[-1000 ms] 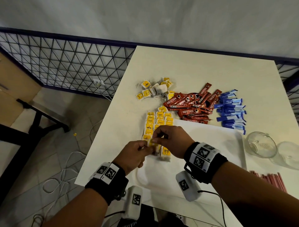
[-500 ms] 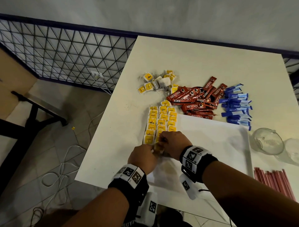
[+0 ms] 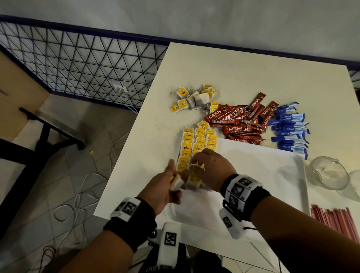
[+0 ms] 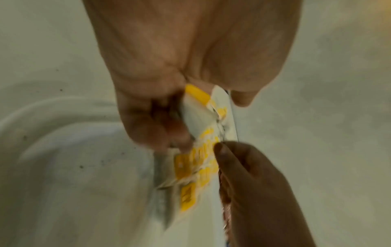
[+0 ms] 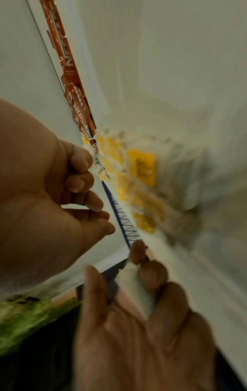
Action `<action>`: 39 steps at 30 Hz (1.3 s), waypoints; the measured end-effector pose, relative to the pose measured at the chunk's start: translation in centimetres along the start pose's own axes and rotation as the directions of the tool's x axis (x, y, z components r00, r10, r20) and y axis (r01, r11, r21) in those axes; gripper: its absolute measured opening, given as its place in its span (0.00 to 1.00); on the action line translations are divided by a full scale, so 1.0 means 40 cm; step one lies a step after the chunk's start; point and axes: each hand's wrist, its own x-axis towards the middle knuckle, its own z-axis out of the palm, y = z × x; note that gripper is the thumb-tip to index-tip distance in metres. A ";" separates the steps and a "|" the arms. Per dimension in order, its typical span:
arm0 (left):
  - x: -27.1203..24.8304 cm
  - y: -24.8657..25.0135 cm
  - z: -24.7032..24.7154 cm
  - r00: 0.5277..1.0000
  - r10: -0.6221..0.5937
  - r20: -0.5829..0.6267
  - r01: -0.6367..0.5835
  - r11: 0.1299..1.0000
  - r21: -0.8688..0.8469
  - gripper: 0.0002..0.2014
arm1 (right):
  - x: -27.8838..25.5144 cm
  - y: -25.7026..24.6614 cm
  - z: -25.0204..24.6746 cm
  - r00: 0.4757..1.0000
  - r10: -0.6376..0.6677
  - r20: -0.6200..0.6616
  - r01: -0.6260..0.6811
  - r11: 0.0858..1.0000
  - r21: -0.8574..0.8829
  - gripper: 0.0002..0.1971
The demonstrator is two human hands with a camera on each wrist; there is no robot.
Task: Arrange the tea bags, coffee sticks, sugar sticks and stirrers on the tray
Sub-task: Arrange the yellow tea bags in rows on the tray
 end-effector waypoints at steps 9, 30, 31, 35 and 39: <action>-0.021 0.069 -0.008 0.949 0.073 0.307 -0.038 0.992 -0.120 0.41 | 0.017 -0.090 -0.077 0.998 -0.059 0.038 0.049 0.977 0.209 0.13; -0.023 0.072 0.010 0.930 0.336 0.146 -0.364 0.892 0.268 0.06 | -0.005 -0.080 -0.104 0.999 -0.028 0.038 0.015 0.949 0.315 0.03; -0.021 0.068 0.003 0.907 0.397 0.141 -0.421 0.833 0.359 0.05 | -0.002 -0.083 -0.107 0.998 -0.025 0.051 0.007 0.947 0.322 0.03; -0.025 0.060 -0.008 0.878 0.464 0.117 -0.450 0.716 0.534 0.07 | 0.007 -0.087 -0.104 0.999 -0.018 0.038 0.005 0.945 0.327 0.03; 0.001 0.032 -0.023 0.900 0.435 0.013 -0.346 0.697 0.628 0.14 | 0.008 -0.082 -0.077 0.999 0.005 0.037 -0.015 0.964 0.267 0.02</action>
